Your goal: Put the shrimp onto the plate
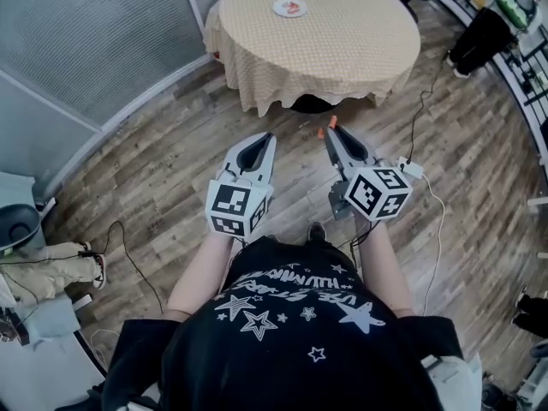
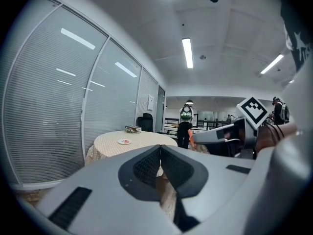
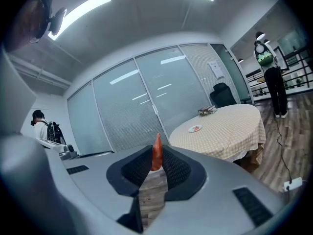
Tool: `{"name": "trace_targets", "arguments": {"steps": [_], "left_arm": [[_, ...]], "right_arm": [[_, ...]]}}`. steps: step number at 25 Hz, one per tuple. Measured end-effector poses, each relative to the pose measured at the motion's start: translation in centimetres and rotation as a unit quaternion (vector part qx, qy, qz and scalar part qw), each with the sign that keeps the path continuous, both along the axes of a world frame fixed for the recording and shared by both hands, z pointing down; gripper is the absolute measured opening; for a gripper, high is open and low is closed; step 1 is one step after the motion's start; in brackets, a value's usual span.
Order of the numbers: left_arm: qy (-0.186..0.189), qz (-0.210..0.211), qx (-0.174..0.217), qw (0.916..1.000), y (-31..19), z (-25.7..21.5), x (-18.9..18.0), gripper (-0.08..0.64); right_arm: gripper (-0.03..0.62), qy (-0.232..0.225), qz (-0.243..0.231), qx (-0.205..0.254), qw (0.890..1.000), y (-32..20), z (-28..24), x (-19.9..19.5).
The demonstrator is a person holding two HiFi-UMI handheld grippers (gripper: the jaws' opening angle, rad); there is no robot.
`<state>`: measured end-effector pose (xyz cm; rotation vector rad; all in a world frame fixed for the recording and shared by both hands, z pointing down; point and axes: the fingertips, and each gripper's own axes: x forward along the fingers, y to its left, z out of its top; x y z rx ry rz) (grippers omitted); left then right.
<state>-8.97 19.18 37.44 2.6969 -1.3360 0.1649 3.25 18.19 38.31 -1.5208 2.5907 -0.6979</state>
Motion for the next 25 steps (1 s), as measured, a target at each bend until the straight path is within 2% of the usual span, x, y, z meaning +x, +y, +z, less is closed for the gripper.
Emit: {"name": "trace_targets", "arguments": {"steps": [6,11,20,25], "left_arm": [[0.013,-0.010,-0.019,0.9997,-1.0,1.4,-3.1,0.009],[0.016,-0.020,-0.030,0.9992,-1.6,2.1,-3.8,0.009],[0.002,-0.045,-0.033,0.9984,-6.0,2.2,-4.2,0.009],[-0.006,-0.052,-0.035,0.9980,-9.9,2.4,-3.1,0.009]], "right_arm": [[0.067,0.000,0.012,-0.018,1.000,0.8,1.4,-1.7],[0.067,0.001,0.021,-0.032,0.999,0.7,2.1,-0.6],[0.067,-0.017,0.000,-0.030,0.999,-5.7,2.6,-0.5],[0.067,-0.026,-0.011,-0.035,0.999,-9.9,3.1,0.2]]}}
